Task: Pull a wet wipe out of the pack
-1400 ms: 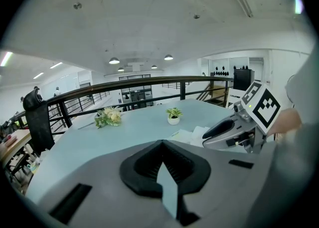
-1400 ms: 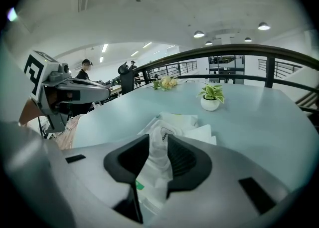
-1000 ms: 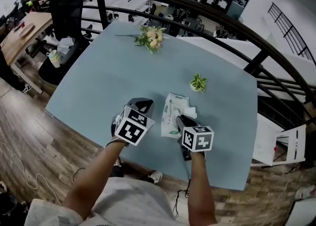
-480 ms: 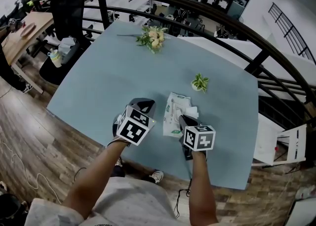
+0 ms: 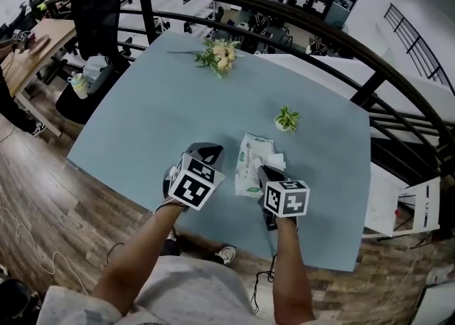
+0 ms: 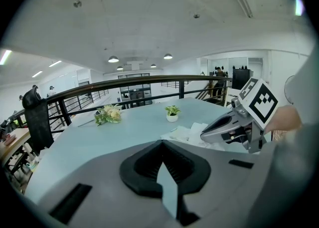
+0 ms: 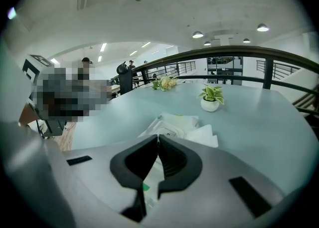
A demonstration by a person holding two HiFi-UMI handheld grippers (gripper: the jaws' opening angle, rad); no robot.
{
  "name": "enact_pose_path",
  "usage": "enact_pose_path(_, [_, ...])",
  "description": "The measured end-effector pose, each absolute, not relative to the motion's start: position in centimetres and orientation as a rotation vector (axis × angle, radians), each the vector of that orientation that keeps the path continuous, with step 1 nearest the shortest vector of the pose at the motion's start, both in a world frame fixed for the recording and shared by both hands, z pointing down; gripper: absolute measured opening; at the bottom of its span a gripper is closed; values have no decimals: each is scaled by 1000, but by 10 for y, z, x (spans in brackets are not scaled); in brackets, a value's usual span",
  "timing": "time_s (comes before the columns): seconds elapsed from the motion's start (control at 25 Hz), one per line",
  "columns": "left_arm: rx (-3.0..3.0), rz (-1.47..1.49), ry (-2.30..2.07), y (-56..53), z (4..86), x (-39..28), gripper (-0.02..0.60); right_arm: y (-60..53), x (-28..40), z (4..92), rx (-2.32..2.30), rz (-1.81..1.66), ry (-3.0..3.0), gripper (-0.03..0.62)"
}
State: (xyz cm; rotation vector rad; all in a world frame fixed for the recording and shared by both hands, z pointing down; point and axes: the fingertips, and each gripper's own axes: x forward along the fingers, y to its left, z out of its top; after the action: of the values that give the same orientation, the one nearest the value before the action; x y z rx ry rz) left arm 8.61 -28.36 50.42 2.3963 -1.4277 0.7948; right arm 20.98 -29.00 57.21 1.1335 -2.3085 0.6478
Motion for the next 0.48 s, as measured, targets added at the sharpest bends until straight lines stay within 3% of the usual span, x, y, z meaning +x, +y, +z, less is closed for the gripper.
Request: enact_pose_path(0.48, [2405, 749, -1433, -286, 500, 86, -6, -293, 212, 564, 1181, 644, -2311, 8])
